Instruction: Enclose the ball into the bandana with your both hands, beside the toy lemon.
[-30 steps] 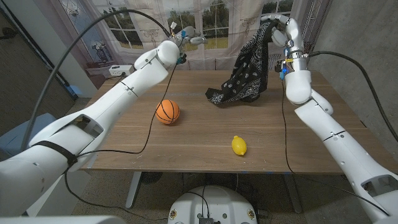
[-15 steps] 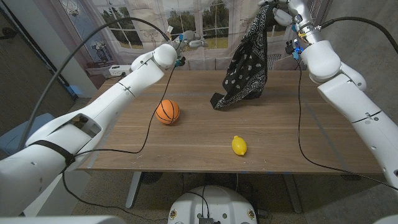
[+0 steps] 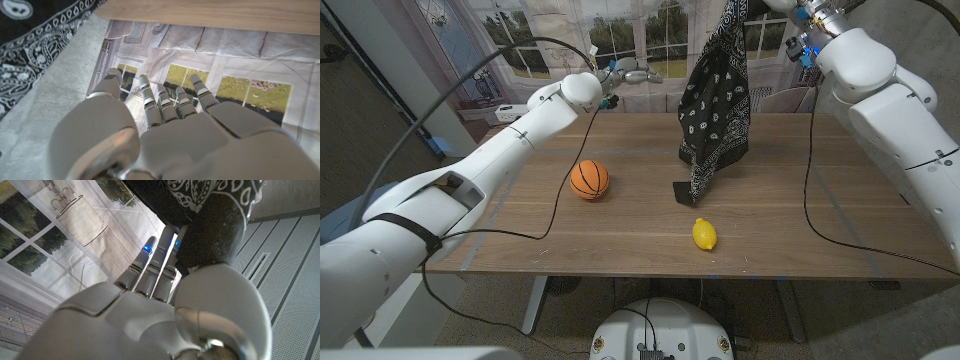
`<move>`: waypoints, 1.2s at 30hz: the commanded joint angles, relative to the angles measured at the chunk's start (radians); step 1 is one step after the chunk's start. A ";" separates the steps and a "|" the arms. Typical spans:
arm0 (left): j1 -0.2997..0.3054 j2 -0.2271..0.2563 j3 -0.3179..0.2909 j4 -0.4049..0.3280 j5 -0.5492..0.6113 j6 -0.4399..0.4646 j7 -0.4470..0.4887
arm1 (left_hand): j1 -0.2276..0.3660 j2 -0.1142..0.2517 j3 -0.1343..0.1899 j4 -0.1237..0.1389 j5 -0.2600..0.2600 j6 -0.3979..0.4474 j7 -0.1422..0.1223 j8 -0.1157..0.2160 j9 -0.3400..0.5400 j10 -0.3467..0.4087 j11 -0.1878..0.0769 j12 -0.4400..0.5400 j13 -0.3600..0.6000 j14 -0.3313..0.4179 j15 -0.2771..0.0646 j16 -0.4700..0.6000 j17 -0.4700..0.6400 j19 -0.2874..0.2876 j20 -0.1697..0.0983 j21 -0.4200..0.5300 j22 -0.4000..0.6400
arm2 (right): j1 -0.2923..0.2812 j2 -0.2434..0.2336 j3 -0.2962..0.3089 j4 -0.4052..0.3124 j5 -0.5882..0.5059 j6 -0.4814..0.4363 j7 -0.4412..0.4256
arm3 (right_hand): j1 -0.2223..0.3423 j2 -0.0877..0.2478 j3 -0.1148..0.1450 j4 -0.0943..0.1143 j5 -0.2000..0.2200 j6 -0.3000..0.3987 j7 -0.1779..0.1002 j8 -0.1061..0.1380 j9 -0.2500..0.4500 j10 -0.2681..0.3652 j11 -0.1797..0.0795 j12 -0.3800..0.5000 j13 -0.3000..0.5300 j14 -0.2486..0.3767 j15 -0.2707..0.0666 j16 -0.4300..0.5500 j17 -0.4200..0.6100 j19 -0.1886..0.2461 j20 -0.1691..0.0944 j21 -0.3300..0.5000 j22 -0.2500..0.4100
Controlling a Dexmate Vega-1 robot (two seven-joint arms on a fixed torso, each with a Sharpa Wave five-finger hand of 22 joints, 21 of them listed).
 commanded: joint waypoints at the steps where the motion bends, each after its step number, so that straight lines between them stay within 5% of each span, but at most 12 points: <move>1: -0.059 -0.004 0.032 0.139 -0.036 -0.144 -0.156 | -0.016 -0.010 -0.016 0.000 0.006 -0.010 -0.031 -0.017 -0.008 -0.015 -0.003 0.000 -0.002 -0.013 0.005 -0.002 0.001 -0.004 0.001 -0.002 0.003 | 0.099 -0.008 -0.013 0.066 0.157 0.008 0.102 | 0.003 -0.006 0.019 0.026 0.008 0.049 -0.035 0.008 0.008 -0.046 -0.051 -0.001 0.003 -0.008 -0.145 -0.012 0.004 -0.004 -0.049 0.008 -0.001; 7: -0.053 -0.009 0.020 0.164 -0.065 -0.153 -0.180 | -0.012 -0.015 -0.021 -0.005 0.012 -0.008 -0.054 -0.023 -0.013 -0.018 -0.008 0.002 -0.003 -0.017 0.005 -0.001 0.000 -0.001 0.001 -0.002 0.002 | 0.154 -0.015 -0.017 0.098 0.233 -0.006 0.158 | 0.003 -0.006 0.019 0.027 0.012 0.050 -0.035 0.005 0.010 -0.047 -0.054 0.000 0.007 -0.014 -0.146 -0.024 0.004 -0.008 -0.048 0.012 -0.003; 11: -0.060 -0.021 0.017 0.218 -0.103 -0.189 -0.230 | -0.011 -0.016 -0.023 -0.005 0.014 -0.009 -0.053 -0.027 -0.016 -0.021 -0.002 0.003 -0.003 -0.019 0.006 -0.001 0.000 -0.004 0.004 -0.003 0.002 | 0.160 -0.017 -0.018 0.082 0.212 -0.015 0.100 | 0.003 -0.006 0.018 0.028 0.013 0.050 -0.035 0.005 0.012 -0.048 -0.055 0.001 0.009 -0.018 -0.145 -0.032 0.004 -0.011 -0.047 0.014 -0.003; 20: -0.093 -0.092 -0.030 0.452 -0.294 -0.297 -0.451 | -0.060 -0.007 -0.049 0.026 0.019 0.015 -0.043 -0.035 -0.025 -0.025 0.017 0.009 -0.003 -0.032 0.024 0.004 0.007 -0.023 0.020 -0.011 0.004 | 0.183 0.008 -0.013 0.141 0.272 0.005 0.101 | 0.004 -0.004 0.018 0.029 0.017 0.053 -0.036 0.002 0.013 -0.045 -0.058 0.001 0.008 -0.023 -0.146 -0.046 0.003 -0.014 -0.047 0.019 -0.005; 22: -0.062 -0.072 -0.036 0.402 -0.283 -0.288 -0.397 | -0.065 0.011 -0.049 0.033 0.024 0.059 -0.055 -0.026 -0.028 -0.014 0.011 0.017 -0.004 -0.030 0.025 0.007 0.007 -0.022 0.022 -0.010 0.005 | 0.181 0.017 -0.006 0.155 0.288 0.024 0.105 | 0.004 -0.004 0.017 0.030 0.018 0.054 -0.036 0.000 0.012 -0.046 -0.058 0.000 0.006 -0.023 -0.146 -0.049 0.002 -0.015 -0.047 0.020 -0.006; 26: -0.026 -0.056 -0.036 0.364 -0.264 -0.287 -0.336 | 0.011 0.076 -0.013 -0.004 0.027 0.182 -0.044 -0.006 -0.036 0.025 -0.002 0.034 -0.008 -0.002 0.012 0.014 -0.001 0.000 0.024 -0.001 0.006 | 0.180 0.041 0.006 0.188 0.331 0.073 0.127 | 0.004 -0.005 0.016 0.030 0.018 0.056 -0.036 -0.001 0.012 -0.045 -0.059 0.000 0.006 -0.021 -0.146 -0.051 0.004 -0.015 -0.046 0.023 -0.006; 32: -0.022 -0.075 -0.027 0.421 -0.276 -0.296 -0.350 | 0.062 0.093 0.001 -0.029 0.018 0.244 -0.038 0.003 -0.037 0.051 -0.013 0.042 -0.012 0.019 -0.001 0.018 -0.004 0.016 0.017 0.005 0.005 | 0.183 0.055 0.016 0.222 0.385 0.122 0.174 | 0.005 -0.006 0.014 0.029 0.019 0.056 -0.035 -0.003 0.013 -0.041 -0.060 0.000 0.004 -0.019 -0.146 -0.056 0.005 -0.018 -0.046 0.025 -0.008; 36: -0.021 -0.098 -0.028 0.481 -0.294 -0.327 -0.367 | 0.040 0.053 -0.042 -0.015 0.007 0.108 -0.015 -0.075 -0.035 0.002 0.002 0.022 -0.012 0.001 0.007 0.008 -0.001 0.001 0.021 -0.001 0.005 | 0.186 0.046 0.018 0.235 0.399 0.139 0.197 | 0.004 -0.006 0.012 0.030 0.020 0.058 -0.036 -0.004 0.013 -0.042 -0.061 0.001 0.006 -0.018 -0.145 -0.059 0.007 -0.021 -0.045 0.028 -0.008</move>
